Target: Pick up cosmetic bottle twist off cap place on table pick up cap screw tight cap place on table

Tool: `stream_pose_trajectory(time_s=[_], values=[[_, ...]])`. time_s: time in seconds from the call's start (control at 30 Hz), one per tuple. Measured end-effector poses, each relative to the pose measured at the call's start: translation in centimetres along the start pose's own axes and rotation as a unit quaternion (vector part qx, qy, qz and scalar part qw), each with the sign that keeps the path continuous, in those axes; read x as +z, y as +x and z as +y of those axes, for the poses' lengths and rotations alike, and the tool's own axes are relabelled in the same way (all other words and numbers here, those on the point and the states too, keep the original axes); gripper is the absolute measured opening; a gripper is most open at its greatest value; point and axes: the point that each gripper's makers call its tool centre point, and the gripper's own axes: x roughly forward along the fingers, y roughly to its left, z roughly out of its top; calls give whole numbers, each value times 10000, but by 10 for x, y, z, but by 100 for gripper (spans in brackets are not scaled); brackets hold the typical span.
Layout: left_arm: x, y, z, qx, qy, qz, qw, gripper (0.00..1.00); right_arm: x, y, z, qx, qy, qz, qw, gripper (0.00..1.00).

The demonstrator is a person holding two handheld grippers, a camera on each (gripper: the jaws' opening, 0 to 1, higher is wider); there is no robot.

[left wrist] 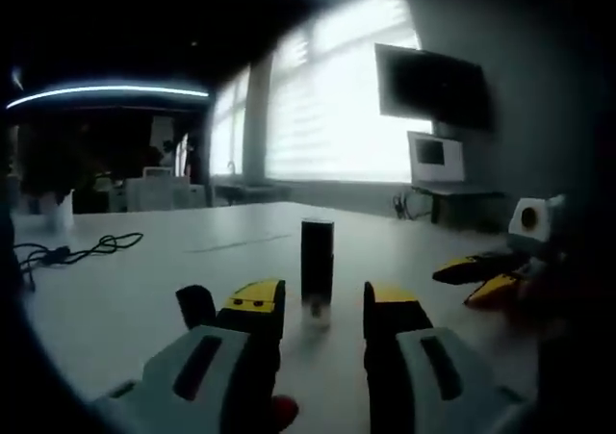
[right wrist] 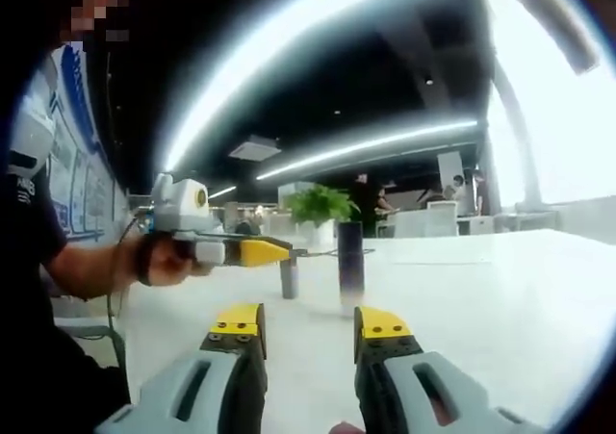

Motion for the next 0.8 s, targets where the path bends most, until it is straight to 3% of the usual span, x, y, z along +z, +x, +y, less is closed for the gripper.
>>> stream_pose_trajectory(time_s=[0.8], values=[[-6, -74, 33, -54, 104, -327, 9994, 21, -5, 2, 1, -52, -169, 152, 9997, 23]])
